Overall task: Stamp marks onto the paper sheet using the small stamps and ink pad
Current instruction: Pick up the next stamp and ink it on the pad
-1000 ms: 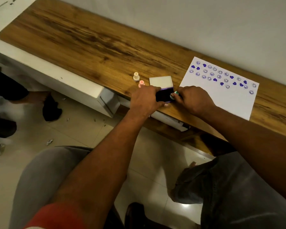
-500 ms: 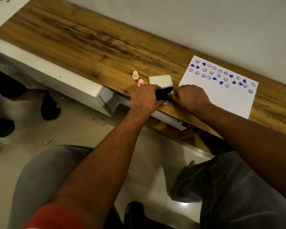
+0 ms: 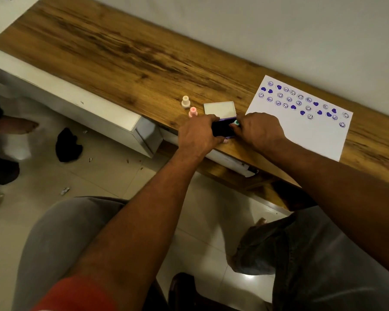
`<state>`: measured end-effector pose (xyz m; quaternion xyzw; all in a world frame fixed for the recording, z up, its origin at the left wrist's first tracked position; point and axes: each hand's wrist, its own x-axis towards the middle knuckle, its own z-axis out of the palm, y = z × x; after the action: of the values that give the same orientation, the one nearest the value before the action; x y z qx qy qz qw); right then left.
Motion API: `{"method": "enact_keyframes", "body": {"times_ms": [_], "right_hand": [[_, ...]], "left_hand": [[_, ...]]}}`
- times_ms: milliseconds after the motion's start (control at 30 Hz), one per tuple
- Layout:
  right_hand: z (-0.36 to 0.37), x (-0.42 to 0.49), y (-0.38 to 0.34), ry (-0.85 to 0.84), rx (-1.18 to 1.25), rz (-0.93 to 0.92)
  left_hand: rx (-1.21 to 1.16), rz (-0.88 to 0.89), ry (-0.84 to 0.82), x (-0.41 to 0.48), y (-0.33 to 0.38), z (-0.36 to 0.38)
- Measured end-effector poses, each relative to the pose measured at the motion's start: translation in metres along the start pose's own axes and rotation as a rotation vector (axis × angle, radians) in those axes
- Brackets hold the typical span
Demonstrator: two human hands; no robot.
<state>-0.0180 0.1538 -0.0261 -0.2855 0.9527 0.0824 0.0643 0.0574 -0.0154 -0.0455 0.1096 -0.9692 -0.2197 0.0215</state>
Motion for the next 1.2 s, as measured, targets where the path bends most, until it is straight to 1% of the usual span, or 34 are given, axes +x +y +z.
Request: {"method": "enact_keyframes", "body": {"times_ms": [167, 267, 300, 333, 367, 467, 500, 533, 567, 667, 700, 833, 1033, 1200], "right_hand": [[-0.004, 0.0, 0.002, -0.017, -0.003, -0.034], [-0.018, 0.0, 0.001, -0.046, -0.016, -0.083], [-0.027, 0.0, 0.001, -0.026, -0.011, -0.084], [-0.037, 0.002, 0.002, 0.031, 0.017, -0.077], [-0.05, 0.004, 0.004, 0.135, 0.066, -0.075], [-0.089, 0.008, 0.009, 0.546, 0.187, -0.095], [-0.095, 0.007, 0.006, 0.631, 0.196, -0.092], [-0.094, 0.004, 0.002, 0.633, 0.207, -0.086], [-0.083, 0.0, -0.003, 0.54, 0.204, -0.082], [-0.024, -0.025, -0.023, 0.021, 0.098, 0.034], [-0.01, -0.03, -0.025, -0.043, 0.083, 0.058], [0.0, -0.019, -0.02, -0.026, 0.04, 0.075], [0.002, -0.014, -0.018, -0.07, 0.015, 0.047], [0.003, -0.013, -0.017, -0.058, 0.011, 0.034]], "left_hand": [[0.003, -0.013, -0.003, 0.0, 0.0, 0.0], [-0.012, -0.023, -0.01, 0.0, -0.001, -0.002], [-0.016, -0.024, -0.018, 0.001, -0.001, -0.002], [-0.017, -0.024, -0.019, 0.001, -0.001, -0.001], [-0.016, -0.026, -0.011, 0.0, 0.0, -0.002], [-0.03, -0.032, -0.011, -0.001, 0.0, -0.002], [-0.036, -0.031, -0.015, 0.0, -0.001, -0.002], [-0.036, -0.031, -0.018, 0.0, -0.001, -0.002], [-0.03, -0.033, -0.014, 0.0, 0.0, -0.002], [-0.035, -0.034, 0.008, -0.001, 0.001, -0.002], [-0.038, -0.032, 0.008, -0.001, 0.001, -0.002], [-0.041, -0.029, -0.021, -0.001, 0.001, -0.003], [-0.075, -0.072, -0.084, 0.005, 0.002, -0.003], [-0.077, -0.058, -0.055, 0.002, 0.002, -0.003]]}}
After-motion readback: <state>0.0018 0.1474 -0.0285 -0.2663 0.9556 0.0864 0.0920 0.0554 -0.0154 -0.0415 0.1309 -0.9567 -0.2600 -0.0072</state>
